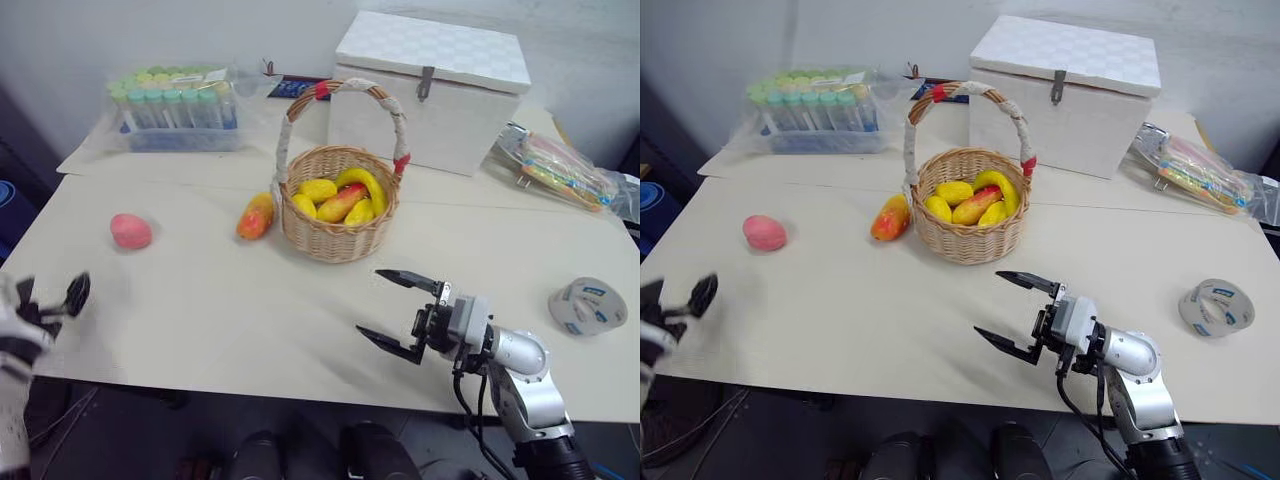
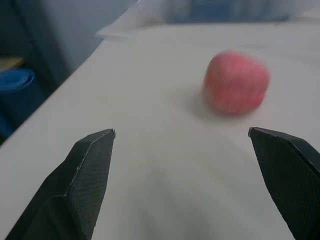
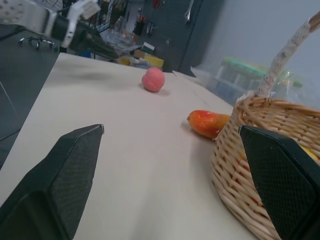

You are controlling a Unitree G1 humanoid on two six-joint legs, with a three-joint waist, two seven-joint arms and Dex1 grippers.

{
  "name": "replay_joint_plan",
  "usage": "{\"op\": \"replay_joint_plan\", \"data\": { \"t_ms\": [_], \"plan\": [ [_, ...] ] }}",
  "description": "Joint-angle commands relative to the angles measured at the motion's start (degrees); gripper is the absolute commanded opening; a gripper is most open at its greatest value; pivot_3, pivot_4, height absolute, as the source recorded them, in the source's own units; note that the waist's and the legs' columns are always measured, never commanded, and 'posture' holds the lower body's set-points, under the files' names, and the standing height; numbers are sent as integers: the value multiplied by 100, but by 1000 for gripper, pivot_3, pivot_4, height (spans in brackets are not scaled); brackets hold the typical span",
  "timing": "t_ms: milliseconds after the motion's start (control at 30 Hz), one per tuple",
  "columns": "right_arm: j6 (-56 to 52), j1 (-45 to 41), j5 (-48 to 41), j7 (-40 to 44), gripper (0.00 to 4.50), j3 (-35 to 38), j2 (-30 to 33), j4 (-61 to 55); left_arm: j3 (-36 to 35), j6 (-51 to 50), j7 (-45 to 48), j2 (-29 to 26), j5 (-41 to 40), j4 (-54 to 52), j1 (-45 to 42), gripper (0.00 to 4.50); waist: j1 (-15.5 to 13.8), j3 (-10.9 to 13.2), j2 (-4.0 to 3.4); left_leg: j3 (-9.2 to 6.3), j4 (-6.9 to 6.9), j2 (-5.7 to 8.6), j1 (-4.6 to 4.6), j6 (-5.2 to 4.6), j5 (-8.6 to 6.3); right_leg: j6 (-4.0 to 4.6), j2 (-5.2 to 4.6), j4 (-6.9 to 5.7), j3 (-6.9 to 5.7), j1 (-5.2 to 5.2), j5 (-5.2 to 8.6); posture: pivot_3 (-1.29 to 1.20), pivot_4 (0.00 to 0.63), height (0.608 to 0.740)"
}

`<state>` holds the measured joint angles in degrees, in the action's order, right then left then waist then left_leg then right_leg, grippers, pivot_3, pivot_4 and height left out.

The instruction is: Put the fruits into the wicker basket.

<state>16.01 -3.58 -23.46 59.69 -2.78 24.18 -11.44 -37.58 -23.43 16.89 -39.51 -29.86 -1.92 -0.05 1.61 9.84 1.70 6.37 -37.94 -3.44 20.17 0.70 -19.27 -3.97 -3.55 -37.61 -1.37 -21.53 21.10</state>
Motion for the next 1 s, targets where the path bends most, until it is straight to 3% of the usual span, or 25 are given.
{"op": "replay_joint_plan", "data": {
  "t_ms": [33,133,300,567,800,933,1000],
  "plan": [
    [-47,-26,-75,-160,4471,-16,-21,-279,922,-818,187,-681,383,48,-692,4500,5,1,-1,1,2,-1,1,3,-1,1,2,4,-1,-2,1,0,150,740],
    [-65,9,-13,-281,4471,-58,-32,-322,1377,-1172,73,-783,532,882,-1968,4500,17,6,-11,7,7,2,0,5,1,4,4,-7,1,-8,2,0,150,740],
    [-71,158,46,-286,4471,-91,87,-379,2011,-495,147,-773,1285,2669,-3229,4500,30,6,-10,34,3,-5,4,11,8,3,16,-21,9,-28,2,0,150,740],
    [-31,129,106,-421,4471,87,228,-269,2356,82,476,-546,1719,4365,-4051,4500,-9,3,-2,57,-21,-5,25,6,8,2,11,-36,15,-66,2,0,150,740],
    [54,149,165,-481,4500,86,205,-239,2185,-25,776,-488,1612,4352,-3968,2838,-1,2,1,67,-23,-7,35,11,13,2,11,-55,16,-88,2,0,150,740],
    [100,145,163,-468,4500,127,231,-178,1874,423,1176,-539,1369,3941,-3708,2671,6,2,1,71,-24,-8,35,12,13,2,10,-61,16,-93,2,0,150,740],
    [108,164,158,-522,4500,194,242,-162,1635,497,2040,-439,739,3097,-3453,2671,0,2,1,71,-24,-10,35,12,13,3,9,-61,16,-94,2,0,150,740]
  ]
}}
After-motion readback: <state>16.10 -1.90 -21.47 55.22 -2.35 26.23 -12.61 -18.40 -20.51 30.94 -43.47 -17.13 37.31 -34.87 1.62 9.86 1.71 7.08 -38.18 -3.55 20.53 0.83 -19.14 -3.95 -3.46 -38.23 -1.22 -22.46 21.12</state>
